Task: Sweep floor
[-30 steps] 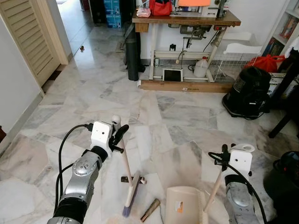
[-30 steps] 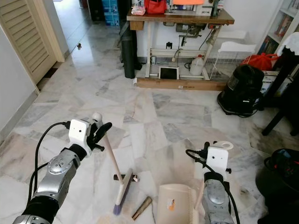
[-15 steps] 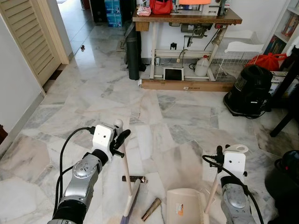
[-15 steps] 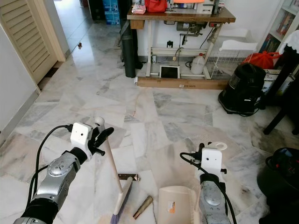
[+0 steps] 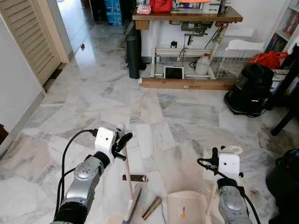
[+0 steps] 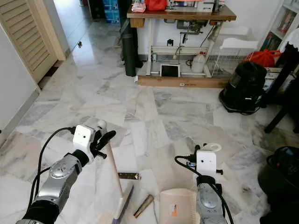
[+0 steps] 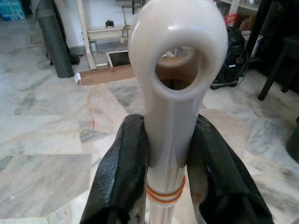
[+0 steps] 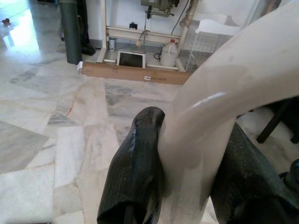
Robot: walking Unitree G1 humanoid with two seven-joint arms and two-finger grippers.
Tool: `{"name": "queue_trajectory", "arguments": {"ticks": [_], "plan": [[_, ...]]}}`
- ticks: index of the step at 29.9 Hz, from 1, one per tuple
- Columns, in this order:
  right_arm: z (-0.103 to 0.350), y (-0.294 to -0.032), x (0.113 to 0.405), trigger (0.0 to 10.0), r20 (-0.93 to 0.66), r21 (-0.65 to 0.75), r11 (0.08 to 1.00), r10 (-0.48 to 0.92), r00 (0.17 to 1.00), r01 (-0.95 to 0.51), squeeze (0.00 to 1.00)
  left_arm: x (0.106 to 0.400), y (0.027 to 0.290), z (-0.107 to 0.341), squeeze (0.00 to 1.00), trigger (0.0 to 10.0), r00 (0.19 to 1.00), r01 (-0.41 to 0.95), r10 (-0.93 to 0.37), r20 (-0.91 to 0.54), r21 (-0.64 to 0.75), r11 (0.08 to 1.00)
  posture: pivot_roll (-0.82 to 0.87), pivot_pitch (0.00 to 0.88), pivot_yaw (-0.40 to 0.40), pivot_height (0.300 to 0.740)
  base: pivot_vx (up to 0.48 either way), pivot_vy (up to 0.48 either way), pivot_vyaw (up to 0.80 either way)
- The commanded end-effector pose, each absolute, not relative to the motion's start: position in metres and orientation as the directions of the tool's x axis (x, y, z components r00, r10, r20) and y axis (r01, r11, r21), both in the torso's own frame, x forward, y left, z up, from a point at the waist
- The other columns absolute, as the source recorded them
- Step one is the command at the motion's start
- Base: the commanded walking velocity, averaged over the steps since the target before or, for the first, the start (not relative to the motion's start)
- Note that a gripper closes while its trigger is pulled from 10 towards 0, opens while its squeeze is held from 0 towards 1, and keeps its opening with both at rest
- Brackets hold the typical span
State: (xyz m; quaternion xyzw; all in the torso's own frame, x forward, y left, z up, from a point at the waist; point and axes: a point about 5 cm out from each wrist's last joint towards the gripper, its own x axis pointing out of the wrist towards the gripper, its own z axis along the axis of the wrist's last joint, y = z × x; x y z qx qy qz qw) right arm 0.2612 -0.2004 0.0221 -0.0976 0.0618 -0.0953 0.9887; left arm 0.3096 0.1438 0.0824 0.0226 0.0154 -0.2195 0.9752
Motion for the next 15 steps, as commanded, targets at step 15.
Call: {"name": "queue_trajectory", "arguments": {"ticks": [15], "plan": [[0.028,-0.197,0.260,10.0,-0.070,-0.205,0.962,-0.197,0.978,0.180,0.00,0.323,0.130,0.073,0.00,10.0,0.920,0.351,-0.387,-0.055,-0.322,0.879,-0.06,0.049,-0.002,0.740,0.000,0.000,0.00]]}}
